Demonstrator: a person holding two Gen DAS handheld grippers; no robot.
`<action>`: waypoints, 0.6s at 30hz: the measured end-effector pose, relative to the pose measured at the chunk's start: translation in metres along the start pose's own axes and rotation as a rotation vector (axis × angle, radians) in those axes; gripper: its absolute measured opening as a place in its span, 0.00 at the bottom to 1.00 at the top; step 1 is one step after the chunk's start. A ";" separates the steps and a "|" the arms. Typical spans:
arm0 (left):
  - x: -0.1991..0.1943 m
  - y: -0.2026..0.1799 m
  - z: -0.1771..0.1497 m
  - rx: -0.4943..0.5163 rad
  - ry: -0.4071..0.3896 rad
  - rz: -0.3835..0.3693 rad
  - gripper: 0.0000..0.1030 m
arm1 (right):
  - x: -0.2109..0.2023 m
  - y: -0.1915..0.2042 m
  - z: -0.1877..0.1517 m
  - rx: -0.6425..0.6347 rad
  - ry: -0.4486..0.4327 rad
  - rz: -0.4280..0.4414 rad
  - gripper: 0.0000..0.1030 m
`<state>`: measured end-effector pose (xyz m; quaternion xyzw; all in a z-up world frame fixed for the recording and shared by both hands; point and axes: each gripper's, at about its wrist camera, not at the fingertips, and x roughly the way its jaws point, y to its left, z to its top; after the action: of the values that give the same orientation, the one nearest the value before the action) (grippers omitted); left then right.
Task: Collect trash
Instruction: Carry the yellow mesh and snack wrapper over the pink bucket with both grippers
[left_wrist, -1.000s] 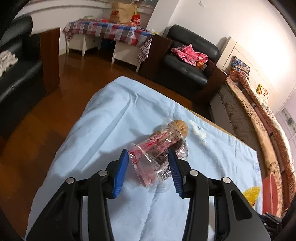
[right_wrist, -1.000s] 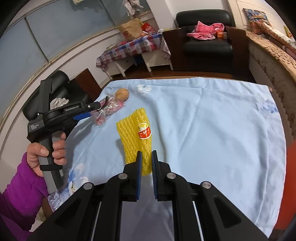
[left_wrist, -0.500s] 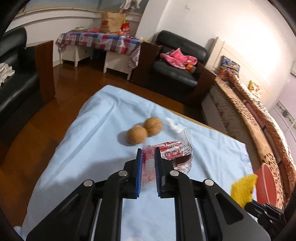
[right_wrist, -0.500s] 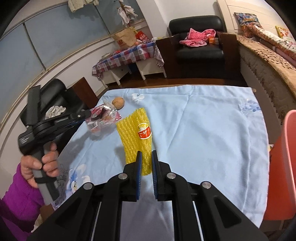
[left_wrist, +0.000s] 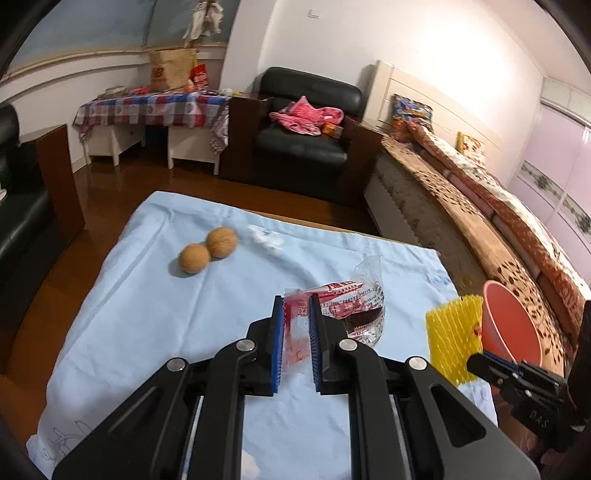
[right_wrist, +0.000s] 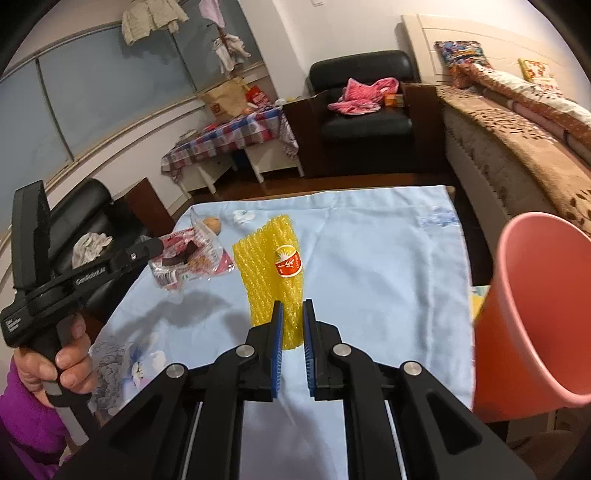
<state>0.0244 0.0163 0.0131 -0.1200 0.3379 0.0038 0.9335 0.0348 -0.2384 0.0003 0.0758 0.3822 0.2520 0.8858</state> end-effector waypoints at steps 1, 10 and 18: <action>0.000 -0.005 -0.001 0.006 0.004 -0.005 0.12 | -0.003 -0.002 -0.001 0.005 -0.007 -0.007 0.09; -0.001 -0.037 -0.012 0.051 0.027 -0.034 0.12 | -0.026 -0.015 -0.008 0.036 -0.053 -0.043 0.09; 0.001 -0.057 -0.017 0.075 0.038 -0.043 0.12 | -0.041 -0.021 -0.015 0.049 -0.075 -0.069 0.09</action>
<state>0.0194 -0.0427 0.0120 -0.0924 0.3531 -0.0311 0.9305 0.0089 -0.2781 0.0092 0.0937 0.3571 0.2087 0.9056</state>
